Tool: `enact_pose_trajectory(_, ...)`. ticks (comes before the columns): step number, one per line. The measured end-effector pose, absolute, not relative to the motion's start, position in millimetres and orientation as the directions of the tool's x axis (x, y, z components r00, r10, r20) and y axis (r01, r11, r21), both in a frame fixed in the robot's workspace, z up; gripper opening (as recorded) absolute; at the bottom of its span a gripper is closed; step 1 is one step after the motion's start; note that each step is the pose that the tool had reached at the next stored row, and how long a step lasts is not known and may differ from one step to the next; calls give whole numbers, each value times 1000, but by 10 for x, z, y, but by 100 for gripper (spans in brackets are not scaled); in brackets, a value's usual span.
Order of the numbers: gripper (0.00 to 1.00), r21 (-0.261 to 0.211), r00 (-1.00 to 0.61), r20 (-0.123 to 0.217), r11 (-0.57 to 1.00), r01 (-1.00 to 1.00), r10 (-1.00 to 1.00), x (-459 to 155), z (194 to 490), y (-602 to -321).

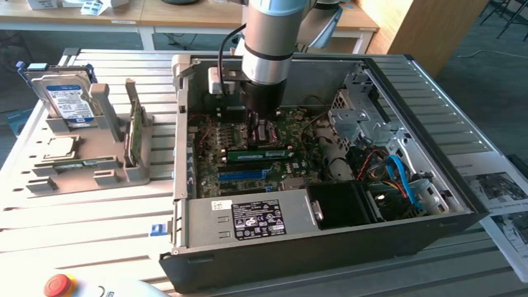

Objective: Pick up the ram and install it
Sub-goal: 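Press down the ram until it locks into place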

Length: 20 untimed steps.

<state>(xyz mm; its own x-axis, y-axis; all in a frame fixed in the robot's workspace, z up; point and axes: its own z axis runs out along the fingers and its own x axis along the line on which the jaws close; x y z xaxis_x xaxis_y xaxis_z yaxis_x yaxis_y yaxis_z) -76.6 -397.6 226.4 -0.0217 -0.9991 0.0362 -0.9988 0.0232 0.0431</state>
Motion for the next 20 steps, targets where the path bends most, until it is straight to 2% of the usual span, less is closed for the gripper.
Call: enact_pose_trajectory(20, 11, 43, -22, 36, 23, -999, -999, -775, 2238, -3977)
